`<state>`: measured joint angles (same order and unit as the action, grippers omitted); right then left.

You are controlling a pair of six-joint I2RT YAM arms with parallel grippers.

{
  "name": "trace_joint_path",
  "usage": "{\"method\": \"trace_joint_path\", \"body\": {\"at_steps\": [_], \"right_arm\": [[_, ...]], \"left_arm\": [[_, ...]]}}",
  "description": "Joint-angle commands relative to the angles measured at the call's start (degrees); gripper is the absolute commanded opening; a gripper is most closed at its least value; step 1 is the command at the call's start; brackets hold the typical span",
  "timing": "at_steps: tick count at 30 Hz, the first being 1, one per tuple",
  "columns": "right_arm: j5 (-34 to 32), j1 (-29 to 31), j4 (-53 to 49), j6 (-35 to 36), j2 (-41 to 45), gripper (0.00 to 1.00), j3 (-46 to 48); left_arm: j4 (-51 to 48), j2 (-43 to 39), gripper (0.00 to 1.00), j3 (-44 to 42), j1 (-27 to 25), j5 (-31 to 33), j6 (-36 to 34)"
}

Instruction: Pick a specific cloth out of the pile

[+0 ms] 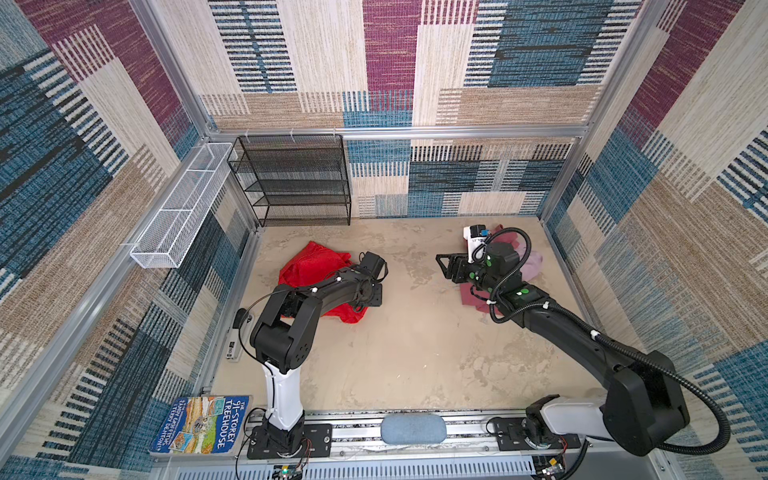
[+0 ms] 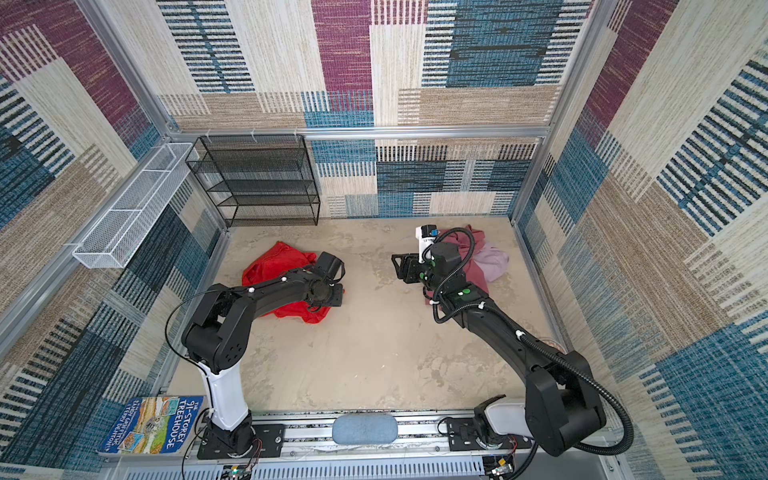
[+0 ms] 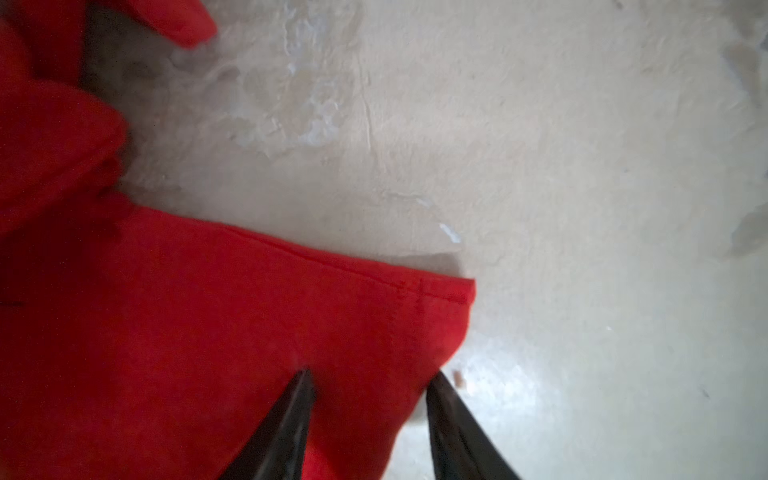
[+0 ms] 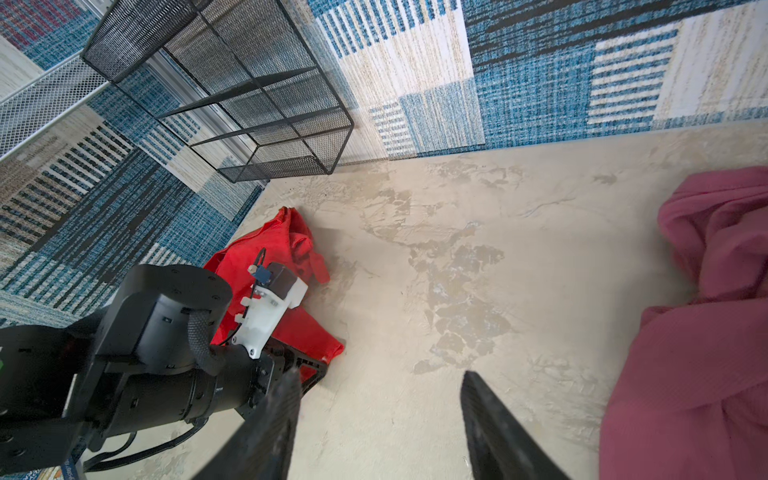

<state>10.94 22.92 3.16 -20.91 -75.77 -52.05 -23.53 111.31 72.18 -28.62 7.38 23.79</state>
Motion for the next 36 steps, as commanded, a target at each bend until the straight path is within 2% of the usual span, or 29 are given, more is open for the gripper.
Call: {"method": "trace_joint_path", "body": {"at_steps": [1,5,6,21,28,36], "right_arm": [[0.0,-0.1,0.5,-0.9,0.9,0.64,-0.6],[-0.8,-0.1,0.4,-1.1,2.7,0.64,0.2],[-0.9,-0.1,0.2,-1.1,3.1,0.64,0.3],[0.3,-0.1,0.6,-3.0,7.2,0.64,2.1],[1.5,-0.1,1.5,-4.4,7.3,0.64,2.6],[2.1,-0.1,2.1,-4.9,7.3,0.64,2.5]], "left_arm": [[-0.9,1.0,0.32,0.1,0.0,-1.3,-0.7],[-1.2,0.5,0.02,0.5,0.0,-2.2,-0.2],[-1.2,-0.2,0.00,0.4,0.0,-2.5,0.0],[-8.4,-19.4,0.00,1.6,-0.1,-5.8,2.7],[-12.7,-28.4,0.00,4.3,0.0,-4.5,3.2],[-18.1,-33.0,0.00,9.6,1.3,-2.8,0.7]]}}
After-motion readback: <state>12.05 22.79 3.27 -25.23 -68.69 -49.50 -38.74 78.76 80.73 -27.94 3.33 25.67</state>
